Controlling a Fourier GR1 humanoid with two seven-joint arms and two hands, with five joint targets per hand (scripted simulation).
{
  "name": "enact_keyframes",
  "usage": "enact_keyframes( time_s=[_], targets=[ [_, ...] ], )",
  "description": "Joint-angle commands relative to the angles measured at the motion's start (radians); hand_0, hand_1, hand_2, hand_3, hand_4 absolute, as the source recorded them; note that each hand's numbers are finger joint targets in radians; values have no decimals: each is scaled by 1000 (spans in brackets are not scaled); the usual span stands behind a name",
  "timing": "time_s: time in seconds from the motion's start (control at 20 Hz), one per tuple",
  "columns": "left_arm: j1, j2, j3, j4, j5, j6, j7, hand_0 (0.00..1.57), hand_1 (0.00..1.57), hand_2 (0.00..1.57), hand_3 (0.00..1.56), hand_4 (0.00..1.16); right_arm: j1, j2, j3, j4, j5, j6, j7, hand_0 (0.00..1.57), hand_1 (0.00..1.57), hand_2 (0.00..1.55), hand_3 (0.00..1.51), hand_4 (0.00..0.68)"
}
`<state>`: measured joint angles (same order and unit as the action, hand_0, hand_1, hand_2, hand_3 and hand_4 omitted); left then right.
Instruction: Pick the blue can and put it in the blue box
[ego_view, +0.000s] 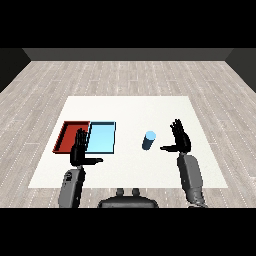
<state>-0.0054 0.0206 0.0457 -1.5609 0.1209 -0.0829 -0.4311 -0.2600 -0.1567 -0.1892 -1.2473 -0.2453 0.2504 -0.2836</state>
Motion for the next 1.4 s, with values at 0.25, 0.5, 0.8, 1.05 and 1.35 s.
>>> enact_keyframes(
  time_s=[0.25, 0.5, 0.8, 1.05, 1.35],
  targets=[
    [-12, -4, 5, -14, 26, 2, 14, 0, 0, 0, 0, 0, -48, 1, -21, 203, -14, 25, -83, 0, 0, 0, 0, 0],
    [0, 15, 13, -52, 24, 5, 38, 0, 0, 0, 0, 0, -47, 47, 24, 194, 0, -14, -54, 0, 0, 0, 0, 0],
    [11, 10, 17, -25, 52, -29, -2, 0, 0, 0, 0, 0, -76, 96, 48, 231, 23, -89, -59, 0, 0, 0, 0, 0],
    [6, 2, 16, 39, 21, -14, -57, 0, 0, 0, 0, 0, -72, 60, 25, 309, -2, -33, -92, 0, 0, 0, 0, 0],
    [-48, 11, 25, 19, 34, 11, 1, 0, 0, 0, 0, 0, -124, 57, 41, 315, -2, -36, -49, 0, 0, 0, 0, 0]
  ],
)
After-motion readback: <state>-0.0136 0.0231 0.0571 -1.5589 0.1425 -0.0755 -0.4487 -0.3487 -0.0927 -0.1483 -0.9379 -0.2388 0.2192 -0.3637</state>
